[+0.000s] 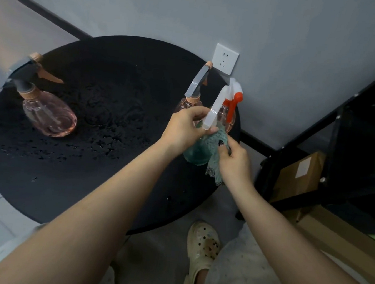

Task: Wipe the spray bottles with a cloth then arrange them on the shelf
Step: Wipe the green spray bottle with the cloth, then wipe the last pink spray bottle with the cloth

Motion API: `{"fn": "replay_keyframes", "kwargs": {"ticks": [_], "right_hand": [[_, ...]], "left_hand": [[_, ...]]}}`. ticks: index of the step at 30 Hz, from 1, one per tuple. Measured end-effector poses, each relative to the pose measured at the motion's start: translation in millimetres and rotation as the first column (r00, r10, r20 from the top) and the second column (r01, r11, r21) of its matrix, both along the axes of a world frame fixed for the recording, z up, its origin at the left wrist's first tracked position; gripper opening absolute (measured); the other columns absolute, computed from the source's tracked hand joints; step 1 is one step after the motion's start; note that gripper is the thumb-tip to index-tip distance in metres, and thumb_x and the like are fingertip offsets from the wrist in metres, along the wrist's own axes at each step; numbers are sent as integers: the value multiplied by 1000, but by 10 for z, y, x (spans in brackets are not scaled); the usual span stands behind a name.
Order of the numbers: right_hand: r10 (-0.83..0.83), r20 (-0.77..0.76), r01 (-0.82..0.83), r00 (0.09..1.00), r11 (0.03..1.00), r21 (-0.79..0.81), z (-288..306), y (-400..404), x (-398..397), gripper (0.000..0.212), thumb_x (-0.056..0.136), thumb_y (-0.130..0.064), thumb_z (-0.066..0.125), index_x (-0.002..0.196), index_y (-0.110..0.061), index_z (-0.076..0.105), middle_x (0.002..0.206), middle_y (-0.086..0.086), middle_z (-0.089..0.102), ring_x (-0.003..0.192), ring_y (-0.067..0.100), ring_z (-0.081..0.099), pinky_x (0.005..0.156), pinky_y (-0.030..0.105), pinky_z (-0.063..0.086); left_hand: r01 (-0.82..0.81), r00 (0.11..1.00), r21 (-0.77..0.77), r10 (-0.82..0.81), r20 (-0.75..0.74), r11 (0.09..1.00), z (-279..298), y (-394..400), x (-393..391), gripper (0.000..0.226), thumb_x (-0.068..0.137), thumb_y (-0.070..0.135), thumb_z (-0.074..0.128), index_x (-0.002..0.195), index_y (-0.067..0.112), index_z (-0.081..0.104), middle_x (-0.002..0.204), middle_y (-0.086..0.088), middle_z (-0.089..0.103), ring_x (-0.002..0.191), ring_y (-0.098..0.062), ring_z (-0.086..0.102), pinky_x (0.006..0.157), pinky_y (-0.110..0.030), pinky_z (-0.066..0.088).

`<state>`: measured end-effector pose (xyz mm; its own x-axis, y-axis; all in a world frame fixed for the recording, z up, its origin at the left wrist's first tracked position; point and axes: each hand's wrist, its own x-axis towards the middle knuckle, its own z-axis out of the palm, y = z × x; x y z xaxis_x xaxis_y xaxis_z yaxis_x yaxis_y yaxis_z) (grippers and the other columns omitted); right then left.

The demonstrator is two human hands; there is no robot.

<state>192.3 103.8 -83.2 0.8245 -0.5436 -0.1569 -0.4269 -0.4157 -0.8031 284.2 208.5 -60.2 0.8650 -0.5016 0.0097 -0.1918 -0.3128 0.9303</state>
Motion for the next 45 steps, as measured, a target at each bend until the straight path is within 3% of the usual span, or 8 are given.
{"fn": "replay_keyframes", "kwargs": {"ticks": [8, 15, 22, 25, 28, 31, 38, 45], "right_hand": [[-4, 61, -1, 998, 997, 78, 86, 352, -222, 21, 95, -19, 46, 101, -27, 64, 84, 4, 69, 81, 25, 66, 75, 47, 54], [130, 92, -143, 987, 979, 142, 183, 899, 47, 26, 97, -18, 47, 117, -16, 63, 98, 9, 69, 93, 26, 63, 86, 39, 50], [279, 110, -297, 954, 932, 206, 210, 1558, 423, 29, 98, -19, 45, 122, -23, 60, 97, 6, 70, 92, 27, 66, 83, 47, 53], [316, 130, -339, 940, 912, 233, 197, 1805, 568, 32, 98, -20, 45, 126, -22, 59, 101, -4, 69, 94, 15, 65, 88, 40, 53], [345, 135, -368, 929, 896, 247, 158, 2003, 688, 32, 98, -21, 44, 127, -23, 58, 101, -7, 68, 93, 10, 64, 88, 37, 53], [364, 142, -389, 920, 886, 252, 114, 2144, 777, 32, 98, -20, 44, 127, -23, 58, 102, -6, 68, 93, 10, 64, 88, 38, 53], [395, 119, -413, 911, 881, 232, 37, 2142, 898, 36, 98, -21, 44, 133, -20, 53, 116, -3, 65, 105, 13, 60, 95, 38, 49], [336, 163, -369, 928, 894, 254, 181, 1865, 855, 27, 97, -18, 46, 118, -20, 63, 105, -2, 69, 99, 17, 64, 91, 44, 51]], "left_hand": [[-7, 991, 196, -20, 134, 980, 34, 522, -34, 49, 81, 18, 73, 128, 20, 58, 118, -2, 65, 109, -14, 60, 97, -26, 44], [-213, 964, 358, 136, 229, 909, 162, 1354, 83, 32, 88, 27, 65, 118, 16, 62, 115, -3, 65, 107, -16, 60, 87, -22, 42], [-370, 919, 760, 329, 217, 534, 142, 2515, 441, 51, 88, 51, 55, 99, 2, 64, 89, -18, 61, 85, -35, 57, 69, -37, 45], [-527, 815, 652, 543, 203, 545, 131, 2844, 567, 57, 84, 50, 61, 110, 0, 56, 106, -21, 61, 97, -36, 57, 71, -36, 41], [-679, 716, 350, 688, 117, 646, 139, 2904, 716, 68, 80, 43, 71, 131, 7, 43, 127, -14, 56, 114, -28, 54, 81, -29, 41], [-668, 742, 148, 667, 61, 729, 80, 2873, 924, 67, 77, 32, 76, 134, 14, 45, 131, -7, 55, 115, -20, 55, 89, -25, 42], [-631, 772, 16, 627, 104, 775, -92, 2728, 1114, 15, 81, 17, 73, 93, 15, 62, 68, 11, 59, 55, 9, 57, 60, -10, 43], [-587, 805, 47, 576, 143, 808, 93, 2596, 970, 17, 81, 27, 73, 95, 21, 64, 76, 10, 63, 65, 4, 61, 67, -17, 49]]}}
